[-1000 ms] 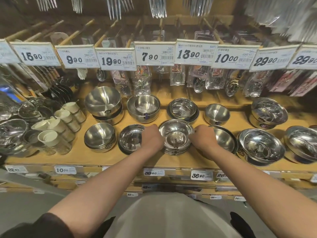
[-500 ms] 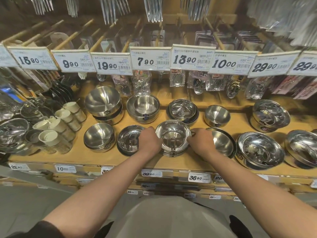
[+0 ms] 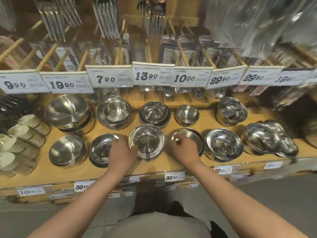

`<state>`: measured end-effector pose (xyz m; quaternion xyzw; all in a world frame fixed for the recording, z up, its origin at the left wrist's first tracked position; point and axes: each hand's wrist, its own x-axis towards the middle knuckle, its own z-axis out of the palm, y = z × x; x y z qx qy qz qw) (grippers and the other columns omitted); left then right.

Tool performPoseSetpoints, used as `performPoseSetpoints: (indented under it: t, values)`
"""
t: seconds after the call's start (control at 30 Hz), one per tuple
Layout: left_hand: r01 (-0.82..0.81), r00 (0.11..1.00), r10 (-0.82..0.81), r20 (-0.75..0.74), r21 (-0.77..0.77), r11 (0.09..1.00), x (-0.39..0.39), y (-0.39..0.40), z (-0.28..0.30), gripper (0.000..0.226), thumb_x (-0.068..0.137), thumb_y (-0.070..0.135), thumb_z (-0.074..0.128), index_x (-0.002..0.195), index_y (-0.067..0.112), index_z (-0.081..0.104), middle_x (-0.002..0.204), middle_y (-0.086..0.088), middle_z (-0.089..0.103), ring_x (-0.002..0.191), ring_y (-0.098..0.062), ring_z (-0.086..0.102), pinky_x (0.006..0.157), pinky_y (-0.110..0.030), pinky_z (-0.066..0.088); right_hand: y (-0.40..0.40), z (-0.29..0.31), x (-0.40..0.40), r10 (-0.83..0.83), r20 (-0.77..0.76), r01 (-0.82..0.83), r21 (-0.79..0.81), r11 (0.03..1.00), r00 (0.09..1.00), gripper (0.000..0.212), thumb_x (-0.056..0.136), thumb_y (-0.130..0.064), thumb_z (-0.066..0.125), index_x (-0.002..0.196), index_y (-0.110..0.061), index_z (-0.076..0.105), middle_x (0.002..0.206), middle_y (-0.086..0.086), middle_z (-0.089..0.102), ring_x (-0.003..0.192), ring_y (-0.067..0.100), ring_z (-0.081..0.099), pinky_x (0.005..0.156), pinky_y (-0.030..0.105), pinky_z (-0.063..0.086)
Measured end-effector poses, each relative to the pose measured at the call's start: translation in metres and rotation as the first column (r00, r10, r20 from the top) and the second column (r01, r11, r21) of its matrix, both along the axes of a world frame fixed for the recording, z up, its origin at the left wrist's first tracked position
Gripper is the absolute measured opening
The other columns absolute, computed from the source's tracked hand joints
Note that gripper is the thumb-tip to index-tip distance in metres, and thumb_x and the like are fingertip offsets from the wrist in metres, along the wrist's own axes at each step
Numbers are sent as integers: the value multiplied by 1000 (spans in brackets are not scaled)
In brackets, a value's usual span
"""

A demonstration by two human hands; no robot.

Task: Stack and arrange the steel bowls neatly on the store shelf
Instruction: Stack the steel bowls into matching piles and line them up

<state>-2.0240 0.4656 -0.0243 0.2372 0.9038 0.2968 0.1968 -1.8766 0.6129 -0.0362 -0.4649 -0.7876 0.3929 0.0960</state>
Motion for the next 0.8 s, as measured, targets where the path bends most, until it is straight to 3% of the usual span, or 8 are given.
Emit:
performPoseSetpoints:
  t: [0.13, 0.23, 0.33, 0.43, 0.53, 0.63, 0.73, 0.8]
  values:
    - [103, 995, -103, -2, 53, 993, 19, 18, 20, 31, 95, 18, 60, 125, 10, 58, 112, -3, 57, 107, -26, 55, 86, -29, 37, 28, 9, 52, -205, -9, 204, -34, 978, 979, 34, 97, -24, 56, 128, -15, 66, 92, 0, 73, 71, 6, 61, 64, 18, 44]
    - [176, 982, -183, 38, 129, 976, 40, 43, 28, 13, 96, 17, 58, 109, 20, 62, 92, 12, 60, 85, -19, 62, 66, -28, 41, 56, 14, 93, -333, -17, 331, -50, 942, 943, 27, 96, -25, 56, 117, -18, 71, 83, -7, 69, 73, 7, 61, 63, 22, 43]
    - [221, 967, -236, 95, 147, 964, 66, 67, 31, 11, 98, 21, 57, 105, 20, 65, 85, 4, 67, 83, -23, 66, 71, -32, 50, 85, 19, 133, -432, -87, 421, -118, 899, 898, 26, 94, -28, 59, 117, -21, 70, 91, -7, 72, 83, 12, 67, 67, 26, 49]
    - [240, 951, -253, 180, 89, 967, 93, 93, 26, 14, 98, 26, 56, 105, 17, 63, 87, -3, 70, 82, -26, 68, 79, -40, 55, 112, 21, 167, -450, -140, 427, -166, 889, 882, 18, 93, -25, 58, 106, -26, 70, 87, -3, 74, 83, 20, 71, 79, 43, 59]
    - [258, 942, -264, 207, 59, 964, 125, 124, 15, 13, 97, 29, 57, 108, 21, 58, 80, 10, 64, 71, -5, 61, 65, -25, 49, 141, 15, 197, -441, -150, 411, -196, 890, 885, 11, 96, -25, 56, 94, -26, 67, 84, 3, 74, 85, 30, 72, 85, 54, 58]
    - [205, 921, -201, 334, 24, 979, 160, 156, 9, 33, 94, 30, 63, 122, 13, 55, 96, -2, 69, 75, -7, 67, 50, -8, 46, 174, 8, 226, -430, -134, 404, -182, 896, 893, 16, 94, -28, 58, 99, -19, 69, 90, 3, 73, 91, 28, 70, 90, 52, 56]
    - [180, 928, -134, 349, -102, 978, 188, 182, 1, 55, 92, 38, 65, 134, 7, 48, 105, -8, 72, 87, -19, 72, 63, -27, 58, 209, 6, 252, -416, -101, 401, -143, 905, 904, 20, 96, -27, 58, 109, -18, 70, 87, 3, 74, 81, 23, 70, 81, 46, 58]
    - [132, 958, -82, 276, -167, 977, 201, 194, -6, 52, 91, 37, 65, 130, 7, 50, 99, -3, 70, 83, -15, 66, 60, -27, 49, 230, 4, 266, -391, -68, 386, -78, 919, 918, 22, 97, -23, 55, 111, -15, 69, 84, 3, 73, 78, 23, 69, 74, 40, 56]
